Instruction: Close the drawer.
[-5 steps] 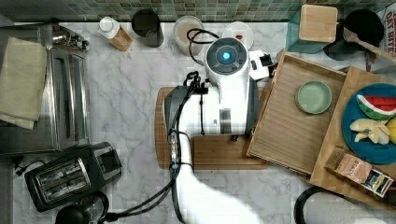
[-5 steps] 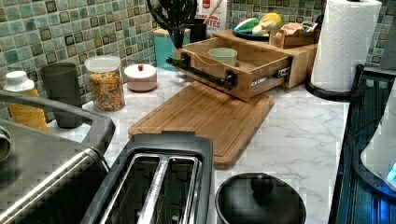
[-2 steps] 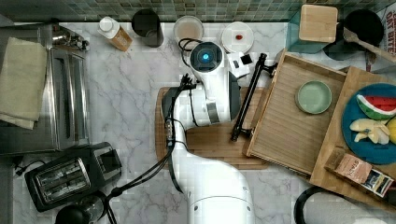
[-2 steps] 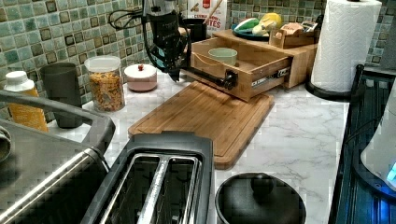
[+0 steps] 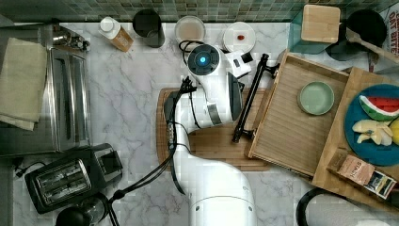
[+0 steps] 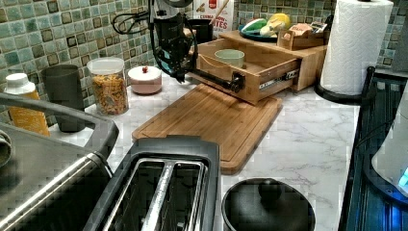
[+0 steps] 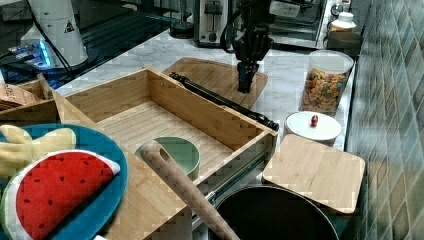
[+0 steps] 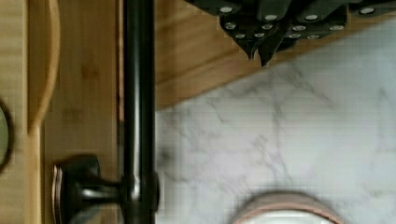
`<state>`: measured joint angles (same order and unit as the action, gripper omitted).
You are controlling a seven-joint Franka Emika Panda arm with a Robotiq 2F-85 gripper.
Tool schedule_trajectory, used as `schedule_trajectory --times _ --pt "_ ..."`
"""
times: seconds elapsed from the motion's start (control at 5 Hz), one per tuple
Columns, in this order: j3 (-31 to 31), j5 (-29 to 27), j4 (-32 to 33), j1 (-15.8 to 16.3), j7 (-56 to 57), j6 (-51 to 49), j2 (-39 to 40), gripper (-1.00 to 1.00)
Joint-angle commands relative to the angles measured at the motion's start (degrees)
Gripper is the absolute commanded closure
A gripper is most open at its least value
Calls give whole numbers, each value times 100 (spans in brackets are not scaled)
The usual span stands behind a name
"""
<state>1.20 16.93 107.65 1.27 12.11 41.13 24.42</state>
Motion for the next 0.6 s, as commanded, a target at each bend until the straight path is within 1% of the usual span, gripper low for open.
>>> schedule_trajectory --times 0.2,0.4,0.6 --pt "88 -562 -851 -252 -40 -316 349 100" --pt "69 -677 -622 -332 3 -121 313 100" --pt "93 -732 -609 -354 79 -319 256 100"
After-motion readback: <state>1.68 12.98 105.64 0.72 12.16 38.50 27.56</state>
